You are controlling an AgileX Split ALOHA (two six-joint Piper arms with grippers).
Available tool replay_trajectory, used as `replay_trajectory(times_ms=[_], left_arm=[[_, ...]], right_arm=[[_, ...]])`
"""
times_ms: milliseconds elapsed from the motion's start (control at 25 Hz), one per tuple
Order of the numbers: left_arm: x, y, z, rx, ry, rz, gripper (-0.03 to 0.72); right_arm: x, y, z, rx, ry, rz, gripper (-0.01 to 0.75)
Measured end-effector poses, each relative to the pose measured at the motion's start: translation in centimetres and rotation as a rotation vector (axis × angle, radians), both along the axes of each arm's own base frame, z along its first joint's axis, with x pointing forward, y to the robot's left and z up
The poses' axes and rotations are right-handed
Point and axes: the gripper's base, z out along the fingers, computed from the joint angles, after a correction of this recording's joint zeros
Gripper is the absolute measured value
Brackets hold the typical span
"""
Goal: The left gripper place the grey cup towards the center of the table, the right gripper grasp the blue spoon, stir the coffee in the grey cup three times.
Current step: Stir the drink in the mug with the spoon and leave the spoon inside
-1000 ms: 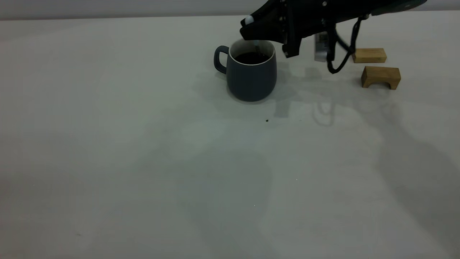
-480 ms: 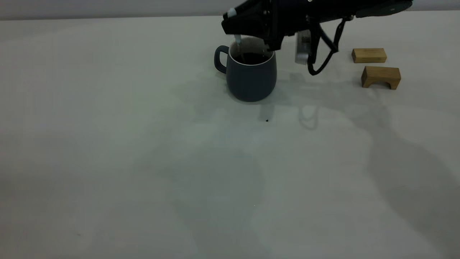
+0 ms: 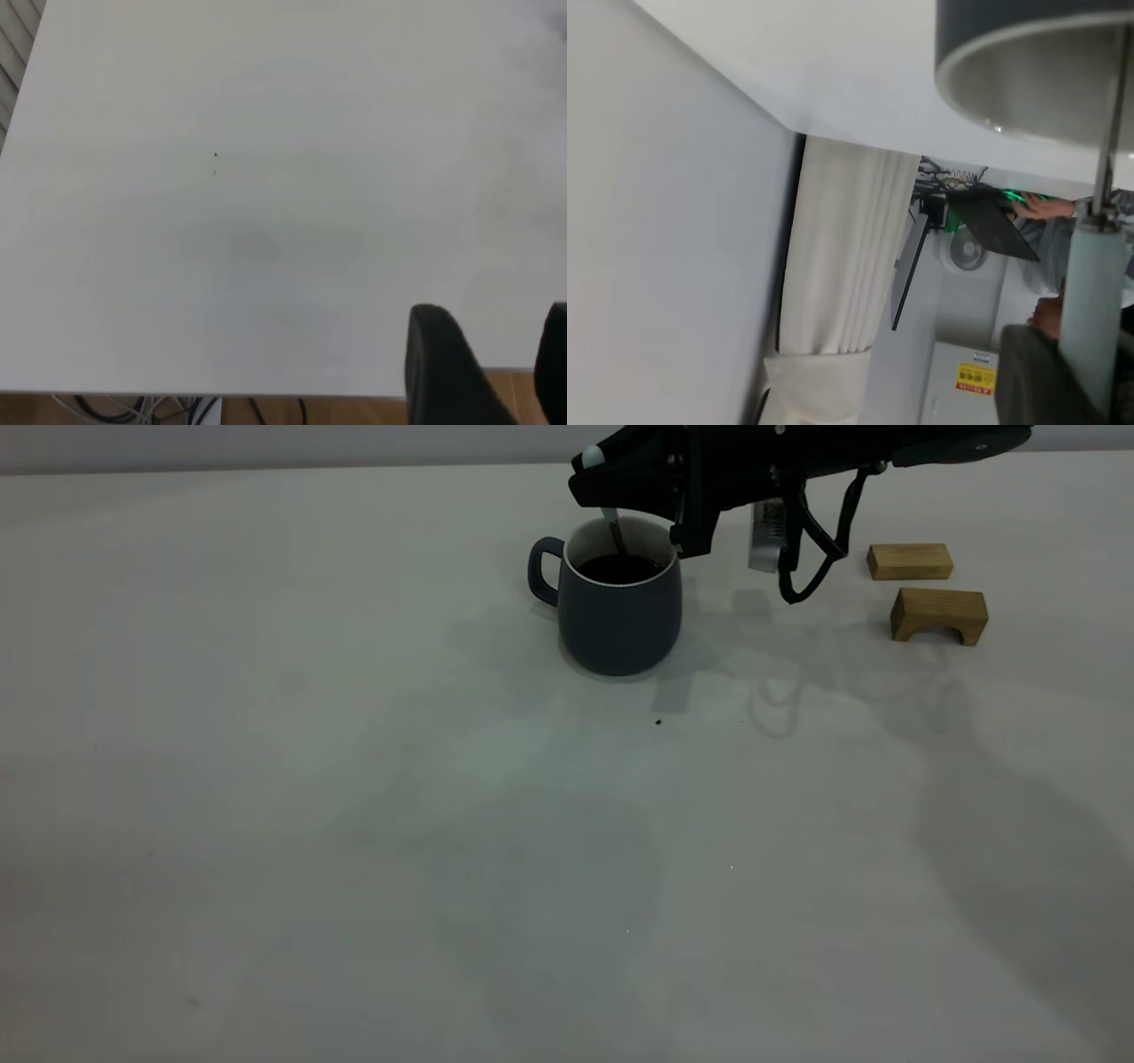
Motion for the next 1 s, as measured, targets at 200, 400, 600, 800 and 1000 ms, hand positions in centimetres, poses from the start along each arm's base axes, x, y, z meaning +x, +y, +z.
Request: replay_trajectory(times_ms=[200,400,600,800,1000], left_arm=[[0.0,0.0,0.0,0.000,0.000,0.000,0.333],[0.0,0.0,0.0,0.000,0.000,0.000,0.333],[0.0,0.0,0.0,0.000,0.000,0.000,0.333],[0.0,0.0,0.0,0.000,0.000,0.000,0.333],[0.0,0.0,0.0,0.000,0.000,0.000,0.333]], right_arm=[[-0.2,-0.1,-0.2,-0.030,-0.006,0.033,0.118],[-0.6,-0.1,-0.5,-0.069,-0.013,0.078,0.194],[-0.9,-0.1,-0.7,-0.096,-0.021,0.126,0.410],[-1.3,0.0,-0.7,-0.106,-0.057,0.193,0.611],[-1.2,-0.1,2.0,-0.184,-0.256,0.293,0.692]])
